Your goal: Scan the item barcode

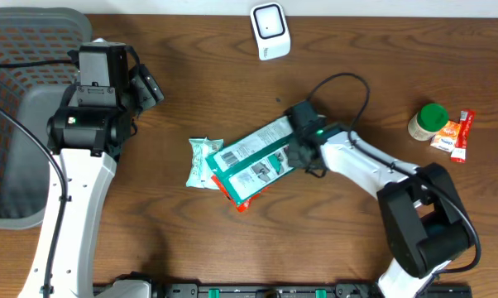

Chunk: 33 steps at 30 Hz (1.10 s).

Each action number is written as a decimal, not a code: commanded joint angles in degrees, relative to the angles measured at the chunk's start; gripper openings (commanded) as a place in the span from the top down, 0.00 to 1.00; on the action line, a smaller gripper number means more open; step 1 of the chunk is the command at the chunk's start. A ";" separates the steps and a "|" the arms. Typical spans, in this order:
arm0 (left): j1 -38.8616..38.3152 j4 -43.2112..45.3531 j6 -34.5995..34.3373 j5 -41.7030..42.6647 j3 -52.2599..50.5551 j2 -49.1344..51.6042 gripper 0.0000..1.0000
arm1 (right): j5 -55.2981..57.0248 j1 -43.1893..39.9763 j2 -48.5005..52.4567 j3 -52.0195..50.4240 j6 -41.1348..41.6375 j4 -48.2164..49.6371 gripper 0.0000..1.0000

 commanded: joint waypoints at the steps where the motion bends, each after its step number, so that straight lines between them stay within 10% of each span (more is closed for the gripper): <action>1: 0.20 -0.02 0.35 -0.94 0.68 0.07 0.15 | 5.46 -5.31 0.24 -0.28 -3.72 -0.02 0.99; 10: 0.20 -0.02 0.35 -0.94 0.68 0.07 0.15 | 5.03 -14.64 -0.55 1.70 -21.42 4.11 0.98; 17: 0.20 -0.02 0.35 -0.94 0.68 0.07 0.15 | -20.68 -12.44 -9.60 11.76 -19.04 -4.83 0.79; 33: 0.20 0.00 0.35 -0.94 0.68 0.07 0.15 | -7.52 1.77 1.51 5.51 -7.43 -4.11 0.86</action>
